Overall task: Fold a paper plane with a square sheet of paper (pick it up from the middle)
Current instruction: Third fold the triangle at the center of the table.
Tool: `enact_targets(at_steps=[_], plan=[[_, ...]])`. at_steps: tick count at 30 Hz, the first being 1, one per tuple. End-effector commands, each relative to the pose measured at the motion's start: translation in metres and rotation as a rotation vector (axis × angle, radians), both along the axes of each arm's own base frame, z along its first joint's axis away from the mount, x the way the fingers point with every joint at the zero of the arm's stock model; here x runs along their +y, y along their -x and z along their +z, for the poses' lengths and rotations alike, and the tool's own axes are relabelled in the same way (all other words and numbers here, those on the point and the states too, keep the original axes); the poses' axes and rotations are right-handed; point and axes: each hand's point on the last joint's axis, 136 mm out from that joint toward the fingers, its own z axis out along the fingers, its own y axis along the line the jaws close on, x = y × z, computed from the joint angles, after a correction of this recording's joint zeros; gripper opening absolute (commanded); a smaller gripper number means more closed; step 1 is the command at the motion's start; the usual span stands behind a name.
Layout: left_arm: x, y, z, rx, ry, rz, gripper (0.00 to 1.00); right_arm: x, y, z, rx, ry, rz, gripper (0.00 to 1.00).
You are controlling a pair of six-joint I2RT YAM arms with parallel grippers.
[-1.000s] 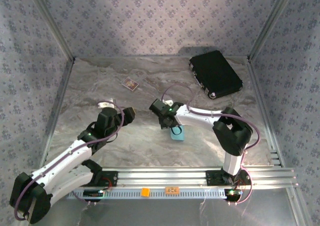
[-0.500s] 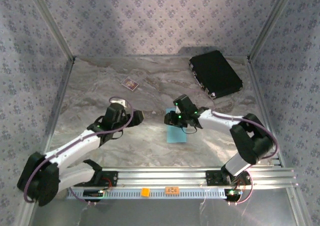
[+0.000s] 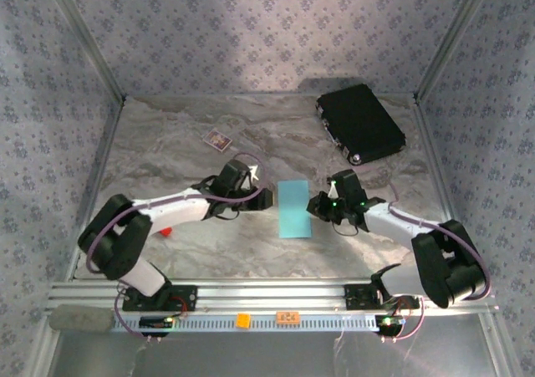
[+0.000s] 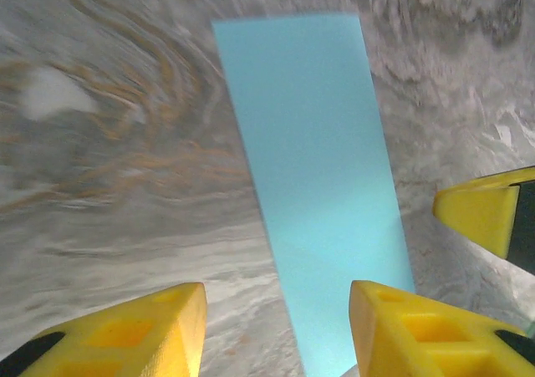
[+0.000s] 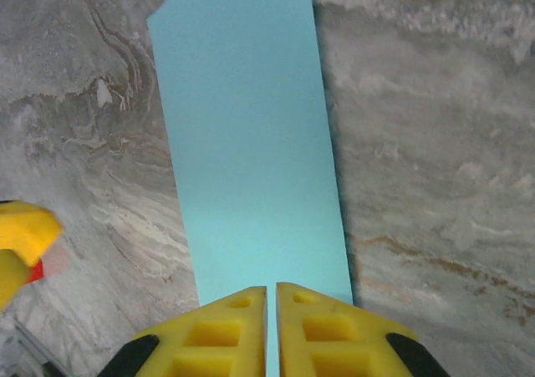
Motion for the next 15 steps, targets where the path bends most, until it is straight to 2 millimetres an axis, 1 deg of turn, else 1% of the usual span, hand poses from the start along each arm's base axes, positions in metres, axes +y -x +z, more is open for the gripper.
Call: enact_targets(at_steps=[1, 5, 10, 13, 15], plan=[[-0.028, 0.009, 0.003, 0.071, 0.084, -0.064, 0.47, 0.008, 0.003, 0.008, -0.009, -0.065, 0.031, 0.11], [-0.037, 0.014, -0.006, 0.132, 0.091, -0.084, 0.48, 0.013, 0.004, 0.004, 0.012, -0.083, 0.05, 0.09], [-0.034, 0.014, -0.013, 0.157, 0.058, -0.074, 0.48, 0.018, 0.004, -0.007, 0.05, -0.1, 0.065, 0.08], [-0.034, 0.015, -0.017, 0.177, 0.048, -0.07, 0.48, 0.017, 0.005, -0.016, 0.075, -0.098, 0.062, 0.07], [-0.035, 0.015, -0.02, 0.189, 0.044, -0.071, 0.48, 0.013, 0.008, -0.025, 0.104, -0.083, 0.055, 0.07]])
